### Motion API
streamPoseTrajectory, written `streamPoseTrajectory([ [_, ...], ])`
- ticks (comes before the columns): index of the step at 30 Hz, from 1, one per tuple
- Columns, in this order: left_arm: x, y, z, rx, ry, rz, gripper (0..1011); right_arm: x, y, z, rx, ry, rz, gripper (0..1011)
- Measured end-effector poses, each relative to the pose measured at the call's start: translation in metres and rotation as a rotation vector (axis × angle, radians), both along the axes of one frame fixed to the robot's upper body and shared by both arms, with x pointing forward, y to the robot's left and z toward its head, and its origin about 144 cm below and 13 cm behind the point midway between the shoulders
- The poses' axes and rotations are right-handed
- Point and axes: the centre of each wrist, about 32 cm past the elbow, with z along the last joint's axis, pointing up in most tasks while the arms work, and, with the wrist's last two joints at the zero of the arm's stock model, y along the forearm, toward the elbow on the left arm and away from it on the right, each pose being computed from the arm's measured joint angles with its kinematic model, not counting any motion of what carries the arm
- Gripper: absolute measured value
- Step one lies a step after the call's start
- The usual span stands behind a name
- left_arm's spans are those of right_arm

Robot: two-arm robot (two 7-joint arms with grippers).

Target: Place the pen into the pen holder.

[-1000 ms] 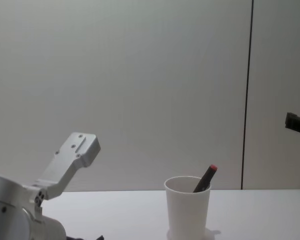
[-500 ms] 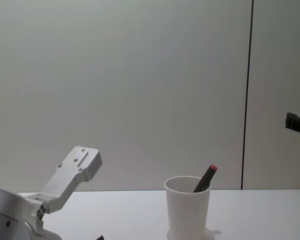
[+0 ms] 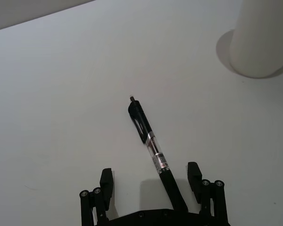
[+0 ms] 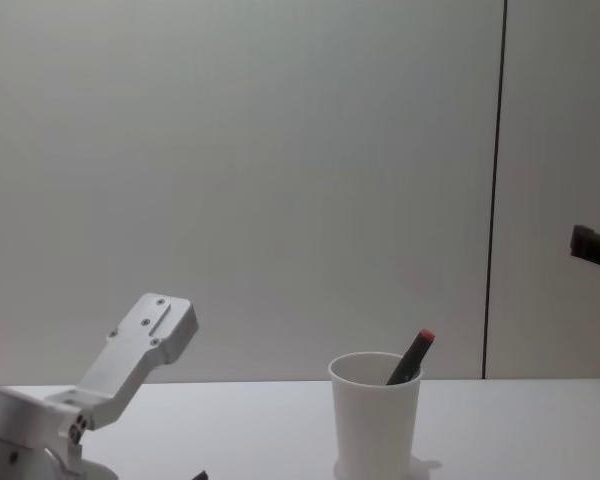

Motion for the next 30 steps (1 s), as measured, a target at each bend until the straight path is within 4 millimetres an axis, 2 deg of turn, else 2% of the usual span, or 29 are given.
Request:
streamPoseTrajectory([
  [30, 0.014, 0.004, 0.002, 0.012, -0.028, -0.004, 1003, 0.000, 0.000, 0.000, 0.000, 0.000, 0.000, 1002],
])
